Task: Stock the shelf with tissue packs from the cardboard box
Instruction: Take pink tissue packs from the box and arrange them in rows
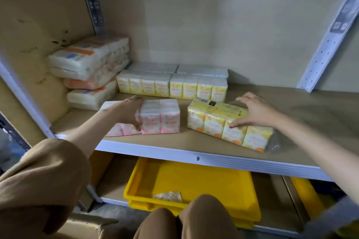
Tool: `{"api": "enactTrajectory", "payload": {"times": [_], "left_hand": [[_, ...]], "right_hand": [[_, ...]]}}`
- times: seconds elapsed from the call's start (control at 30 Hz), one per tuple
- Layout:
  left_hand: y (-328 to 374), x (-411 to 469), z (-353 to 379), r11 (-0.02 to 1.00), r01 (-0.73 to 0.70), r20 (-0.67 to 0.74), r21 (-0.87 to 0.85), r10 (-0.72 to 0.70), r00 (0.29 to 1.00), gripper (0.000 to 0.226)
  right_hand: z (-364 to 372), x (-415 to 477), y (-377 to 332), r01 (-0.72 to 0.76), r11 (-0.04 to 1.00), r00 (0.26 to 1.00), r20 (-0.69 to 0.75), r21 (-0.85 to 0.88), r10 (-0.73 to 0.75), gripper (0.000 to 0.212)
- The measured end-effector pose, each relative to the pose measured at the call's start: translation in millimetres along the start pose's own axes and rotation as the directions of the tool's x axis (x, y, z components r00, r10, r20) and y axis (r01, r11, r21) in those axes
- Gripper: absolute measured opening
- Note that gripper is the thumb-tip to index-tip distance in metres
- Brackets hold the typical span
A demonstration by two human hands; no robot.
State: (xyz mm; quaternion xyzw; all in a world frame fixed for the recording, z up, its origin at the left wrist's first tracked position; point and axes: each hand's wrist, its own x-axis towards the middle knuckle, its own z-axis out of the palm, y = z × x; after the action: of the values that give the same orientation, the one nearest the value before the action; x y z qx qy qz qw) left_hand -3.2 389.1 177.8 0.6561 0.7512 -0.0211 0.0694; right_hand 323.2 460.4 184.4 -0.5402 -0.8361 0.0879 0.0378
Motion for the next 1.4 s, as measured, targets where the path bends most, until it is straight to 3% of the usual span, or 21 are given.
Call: {"api": "enactTrajectory", "payload": {"times": [0.1,0.23,0.33,0.5,0.6,0.7,0.77,0.83,0.9,1.0,1.07,1.27,1.33,1.4], "left_hand": [[-8,-8,7,1.000,-0.004,-0.084,0.030,0.006,0.996,0.103],[-17,-15,18,0.996,-0.036,-0.256,-0.081,0.014,0.966,0.076],[-18,-9,24,0.983,-0.006,-0.266,-0.186,-0.044,0.963,0.072],[-15,-4,23,0.980,0.033,-0.253,-0.195,-0.083,0.964,0.074],[-15,-3,23,0.979,0.033,-0.256,-0.203,-0.086,0.963,0.075],[-16,-3,23,0.979,0.041,-0.251,-0.202,-0.092,0.964,0.075],[-15,-3,23,0.980,0.045,-0.247,-0.193,-0.093,0.964,0.076],[-14,-3,23,0.978,0.044,-0.242,-0.202,-0.093,0.966,0.076],[-13,-4,23,0.977,0.043,-0.241,-0.207,-0.094,0.966,0.076],[-14,-3,24,0.982,0.042,-0.248,-0.184,-0.088,0.965,0.076],[-14,-1,25,0.983,0.036,-0.252,-0.180,-0.081,0.964,0.076],[-17,3,25,0.987,0.008,-0.264,-0.158,-0.050,0.963,0.077],[-18,3,24,0.991,0.000,-0.241,-0.134,-0.032,0.970,0.079],[-18,1,22,0.998,0.003,-0.209,-0.065,-0.017,0.978,0.080]], "right_hand": [[1,12,-38,0.214,0.977,0.968,-0.135,0.007,-0.212,0.067],[16,40,-89,0.406,0.891,0.913,0.047,-0.203,-0.405,0.051],[30,61,-105,0.396,0.824,0.918,0.210,-0.406,-0.338,0.046],[35,68,-106,0.290,0.860,0.957,0.141,-0.421,-0.253,0.035],[12,61,-99,0.261,0.922,0.957,-0.044,-0.286,-0.285,0.038],[-30,49,-88,0.278,0.960,0.882,-0.398,0.008,-0.252,0.041],[-49,42,-76,0.309,0.921,0.756,-0.649,0.238,-0.086,0.039],[-47,38,-58,0.357,0.792,0.639,-0.748,0.495,0.180,0.037],[-24,36,-38,0.376,0.631,0.594,-0.699,0.678,0.397,0.033],[21,28,-8,0.352,0.424,0.600,-0.549,0.834,0.582,0.026],[45,18,9,0.283,0.383,0.607,-0.473,0.879,0.639,0.023],[85,-9,35,-0.064,0.461,0.838,-0.203,0.885,0.506,0.024],[73,-16,33,-0.070,0.519,0.855,-0.216,0.852,0.471,0.023],[59,-19,27,-0.045,0.677,0.818,-0.361,0.735,0.447,0.038]]}}
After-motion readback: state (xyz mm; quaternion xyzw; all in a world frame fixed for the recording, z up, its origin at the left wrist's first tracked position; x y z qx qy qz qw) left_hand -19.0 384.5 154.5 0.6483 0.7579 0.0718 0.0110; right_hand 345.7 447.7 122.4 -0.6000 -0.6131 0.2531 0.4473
